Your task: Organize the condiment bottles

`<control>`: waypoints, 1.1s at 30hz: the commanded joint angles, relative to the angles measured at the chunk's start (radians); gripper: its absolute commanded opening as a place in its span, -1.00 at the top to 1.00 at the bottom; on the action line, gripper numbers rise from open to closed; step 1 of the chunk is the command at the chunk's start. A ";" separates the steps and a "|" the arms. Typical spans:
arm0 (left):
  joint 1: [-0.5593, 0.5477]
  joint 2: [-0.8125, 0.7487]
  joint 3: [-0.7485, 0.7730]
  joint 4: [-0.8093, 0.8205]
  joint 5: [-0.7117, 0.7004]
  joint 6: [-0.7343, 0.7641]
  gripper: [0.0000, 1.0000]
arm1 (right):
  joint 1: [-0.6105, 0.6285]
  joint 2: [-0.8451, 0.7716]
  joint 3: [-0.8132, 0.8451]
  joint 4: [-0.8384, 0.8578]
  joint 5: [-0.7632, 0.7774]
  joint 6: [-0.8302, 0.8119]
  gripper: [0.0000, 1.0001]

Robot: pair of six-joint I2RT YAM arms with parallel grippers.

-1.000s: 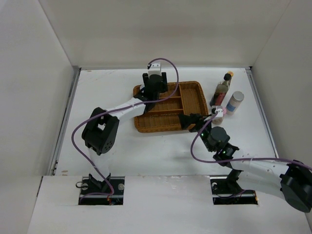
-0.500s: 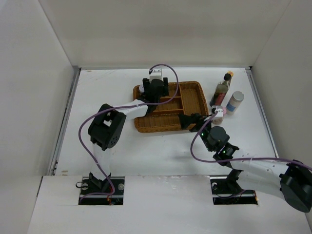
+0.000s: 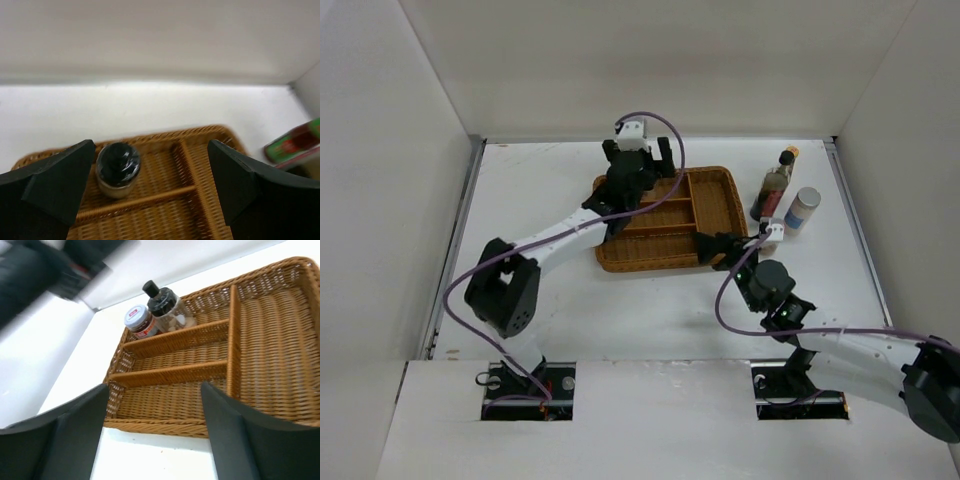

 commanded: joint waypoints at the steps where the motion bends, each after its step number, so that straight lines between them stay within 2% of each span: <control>1: -0.027 -0.145 -0.047 0.108 0.027 0.009 -1.00 | 0.006 -0.055 0.030 -0.032 0.048 -0.005 -0.48; 5: -0.038 -0.264 -0.156 0.150 0.015 0.002 -1.00 | -0.006 -0.106 0.071 -0.135 0.089 -0.010 0.21; 6: -0.035 -0.306 -0.199 0.158 0.001 -0.002 -1.00 | -0.012 -0.114 0.096 -0.191 0.106 -0.004 0.33; 8: -0.021 -0.402 -0.318 0.172 -0.063 -0.036 -1.00 | -0.034 -0.100 0.165 -0.328 0.140 0.008 0.45; 10: 0.009 -0.506 -0.448 0.174 -0.128 -0.071 -1.00 | -0.057 -0.071 0.211 -0.417 0.172 0.010 0.45; 11: 0.034 -0.560 -0.514 0.168 -0.148 -0.094 -1.00 | -0.074 -0.051 0.232 -0.458 0.198 0.013 0.40; 12: 0.058 -0.615 -0.582 0.166 -0.157 -0.122 -1.00 | -0.092 -0.031 0.248 -0.492 0.223 0.021 0.27; 15: 0.117 -0.773 -0.780 0.164 -0.154 -0.194 -1.00 | -0.147 0.027 0.280 -0.568 0.278 0.059 -0.31; 18: 0.152 -0.892 -0.939 0.180 -0.174 -0.243 -1.00 | -0.213 0.087 0.320 -0.647 0.309 0.093 -0.66; 23: 0.164 -0.989 -1.076 0.213 -0.180 -0.298 -1.00 | -0.362 0.167 0.377 -0.703 0.330 0.065 -0.79; 28: 0.154 -0.973 -1.110 0.285 -0.163 -0.306 -1.00 | -0.489 0.268 0.426 -0.703 0.263 0.013 -0.84; 33: 0.138 -0.935 -1.119 0.319 -0.162 -0.318 -1.00 | -0.537 0.354 0.455 -0.698 0.203 -0.005 -0.84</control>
